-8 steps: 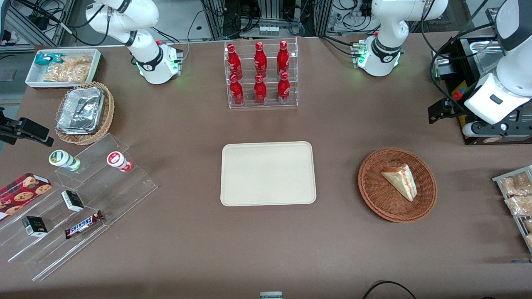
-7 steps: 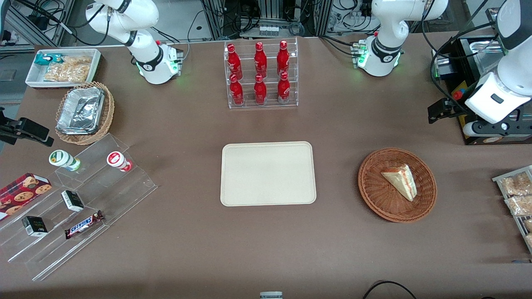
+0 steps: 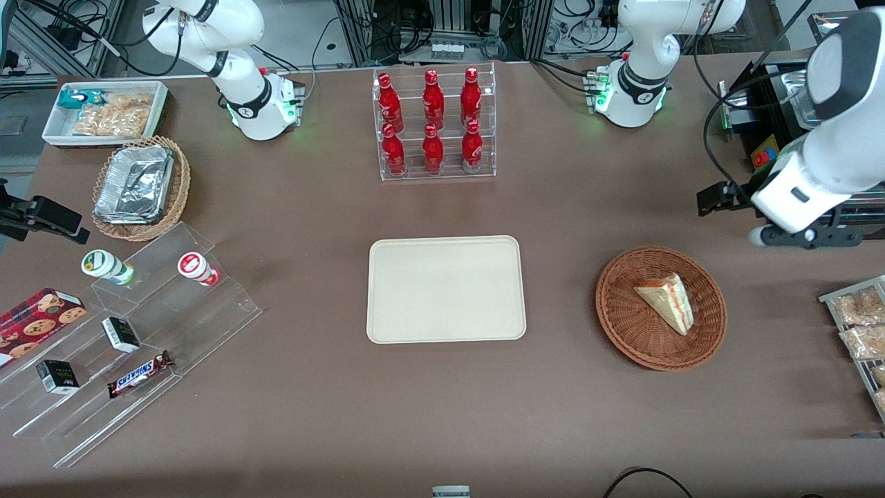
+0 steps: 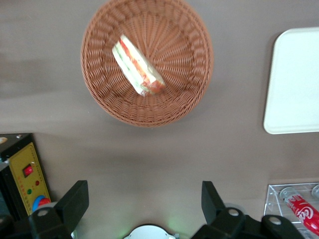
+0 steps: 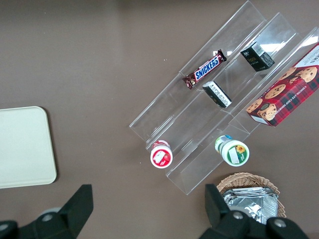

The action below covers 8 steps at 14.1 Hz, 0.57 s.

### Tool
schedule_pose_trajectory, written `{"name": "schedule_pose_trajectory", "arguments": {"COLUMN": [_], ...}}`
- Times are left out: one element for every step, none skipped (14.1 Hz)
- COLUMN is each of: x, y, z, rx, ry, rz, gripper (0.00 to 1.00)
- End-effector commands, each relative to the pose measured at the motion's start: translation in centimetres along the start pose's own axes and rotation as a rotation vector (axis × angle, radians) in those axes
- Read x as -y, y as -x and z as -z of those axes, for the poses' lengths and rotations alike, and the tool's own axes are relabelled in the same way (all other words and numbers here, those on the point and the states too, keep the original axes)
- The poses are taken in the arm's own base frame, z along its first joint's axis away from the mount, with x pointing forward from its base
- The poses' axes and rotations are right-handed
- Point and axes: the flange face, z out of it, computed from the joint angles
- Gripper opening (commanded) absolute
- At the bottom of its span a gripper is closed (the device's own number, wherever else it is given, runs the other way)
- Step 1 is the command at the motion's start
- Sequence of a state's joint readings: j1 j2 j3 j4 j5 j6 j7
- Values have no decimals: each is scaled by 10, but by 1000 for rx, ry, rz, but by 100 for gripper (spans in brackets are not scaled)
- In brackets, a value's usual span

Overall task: Place sandwich from basket to tray
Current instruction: 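Move the left gripper over the wicker basket toward the sandwich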

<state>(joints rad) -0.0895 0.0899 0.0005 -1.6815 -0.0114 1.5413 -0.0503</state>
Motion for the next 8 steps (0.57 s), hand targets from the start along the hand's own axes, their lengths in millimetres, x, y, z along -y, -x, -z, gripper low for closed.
{"name": "schedule_pose_trajectory", "arguments": {"x": [9, 22, 28, 29, 31, 41, 47, 47], "y": [-20, -26, -30, -35, -37, -38, -37, -36], "z": [-44, -61, -78, -98, -122, -144, -158, -168], "rx": [37, 16, -10, -47, -84, -118, -139, -154], "ry": [11, 15, 18, 19, 21, 29, 38, 48], "rz": [12, 36, 46, 51, 62, 83, 103, 142], "gripper": [100, 100, 100, 100, 100, 100, 100, 100]}}
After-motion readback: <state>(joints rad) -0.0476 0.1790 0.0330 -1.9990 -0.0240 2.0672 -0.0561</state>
